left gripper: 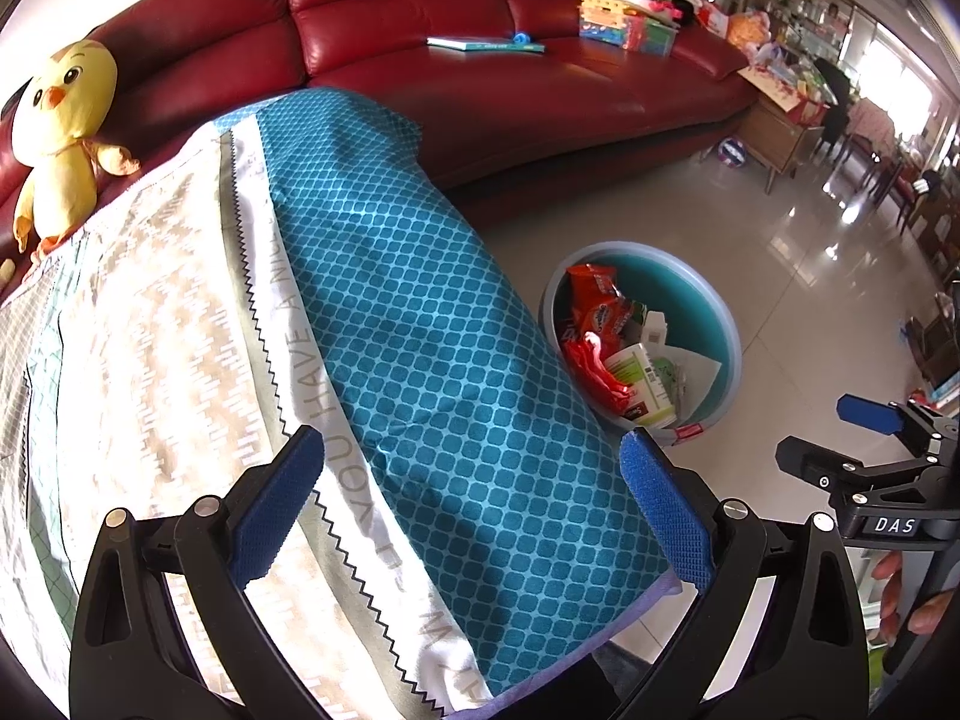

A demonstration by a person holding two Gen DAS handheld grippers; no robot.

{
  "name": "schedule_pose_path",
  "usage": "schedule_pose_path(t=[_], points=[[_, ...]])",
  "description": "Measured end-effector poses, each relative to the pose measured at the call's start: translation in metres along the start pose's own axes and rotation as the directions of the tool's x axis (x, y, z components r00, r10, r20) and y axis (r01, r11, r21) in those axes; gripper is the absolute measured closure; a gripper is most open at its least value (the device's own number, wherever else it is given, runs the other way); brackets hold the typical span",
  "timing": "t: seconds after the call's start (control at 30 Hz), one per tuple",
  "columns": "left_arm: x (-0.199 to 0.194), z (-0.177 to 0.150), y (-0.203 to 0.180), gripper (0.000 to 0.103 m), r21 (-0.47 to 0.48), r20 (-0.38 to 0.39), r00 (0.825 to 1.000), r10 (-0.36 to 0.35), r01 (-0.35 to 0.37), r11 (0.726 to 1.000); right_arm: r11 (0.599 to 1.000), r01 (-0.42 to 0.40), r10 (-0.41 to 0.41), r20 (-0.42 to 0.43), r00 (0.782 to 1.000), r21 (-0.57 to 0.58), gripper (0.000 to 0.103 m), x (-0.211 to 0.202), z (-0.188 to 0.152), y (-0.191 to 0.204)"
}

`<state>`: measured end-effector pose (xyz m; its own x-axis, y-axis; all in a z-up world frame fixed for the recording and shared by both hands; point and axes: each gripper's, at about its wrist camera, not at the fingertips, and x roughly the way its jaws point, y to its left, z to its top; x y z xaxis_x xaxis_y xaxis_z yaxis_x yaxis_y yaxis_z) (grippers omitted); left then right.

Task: Collect trash

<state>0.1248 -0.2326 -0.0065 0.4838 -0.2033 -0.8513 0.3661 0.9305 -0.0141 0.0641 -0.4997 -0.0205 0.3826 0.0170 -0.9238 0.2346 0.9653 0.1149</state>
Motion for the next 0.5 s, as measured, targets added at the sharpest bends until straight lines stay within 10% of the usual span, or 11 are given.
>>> schedule_pose_path(t=[0.5], points=[[0.0012,-0.0008,-0.0009,0.004,0.009,-0.005,1.000,0.013,-0.013,1.000,0.999,0.048,-0.048,0.015,0.999,-0.025,0.007,-0.0006,0.0004,0.0002]])
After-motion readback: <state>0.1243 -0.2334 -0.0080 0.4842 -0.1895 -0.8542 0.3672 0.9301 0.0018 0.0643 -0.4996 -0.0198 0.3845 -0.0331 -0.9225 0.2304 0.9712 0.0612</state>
